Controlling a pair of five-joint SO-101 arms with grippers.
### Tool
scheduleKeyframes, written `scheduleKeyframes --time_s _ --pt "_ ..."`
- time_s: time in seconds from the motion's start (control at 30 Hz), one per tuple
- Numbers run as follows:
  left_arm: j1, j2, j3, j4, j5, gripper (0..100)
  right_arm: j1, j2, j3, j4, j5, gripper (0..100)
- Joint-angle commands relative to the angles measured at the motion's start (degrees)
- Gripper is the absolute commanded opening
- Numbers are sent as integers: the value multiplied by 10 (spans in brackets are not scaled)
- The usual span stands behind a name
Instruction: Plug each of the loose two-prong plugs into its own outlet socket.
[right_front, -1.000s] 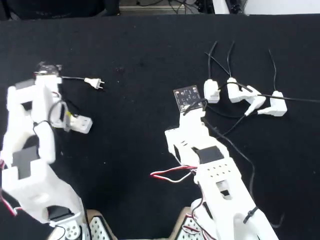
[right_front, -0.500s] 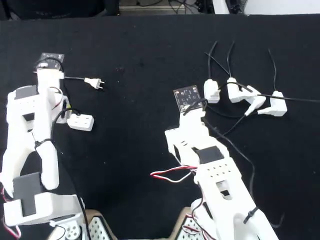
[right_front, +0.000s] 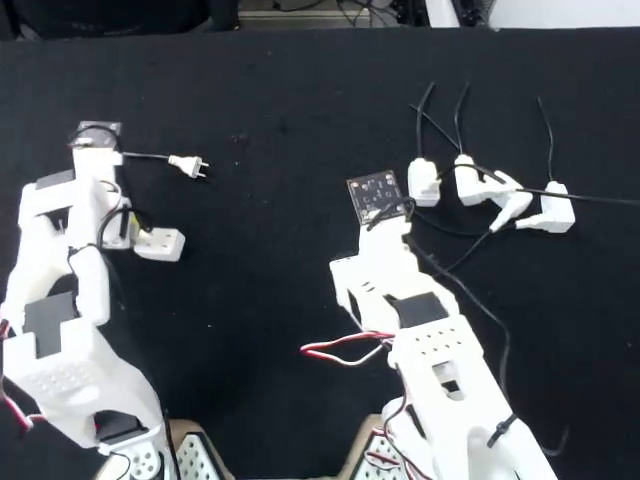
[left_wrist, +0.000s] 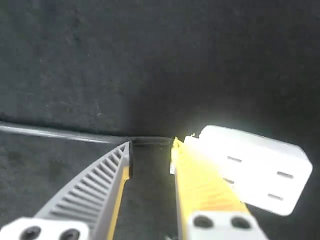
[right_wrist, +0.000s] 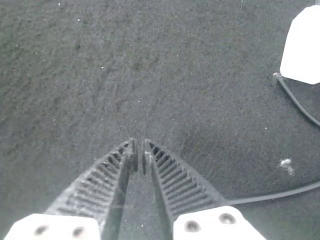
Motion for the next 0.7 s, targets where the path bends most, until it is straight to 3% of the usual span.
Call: scheduleKeyframes --time_s 0.0,0.3,0.53,0.67 --pt "53 -43 20 44 3 149 9 -15 -14 -11 -4 18" --pt "152 -201 142 45 52 152 9 -15 -14 -11 -4 18" --pt "151 -291 158 67 53 152 9 -15 -13 -11 -4 18" --pt "102 -324 137 36 54 152 9 -15 -13 -11 -4 18"
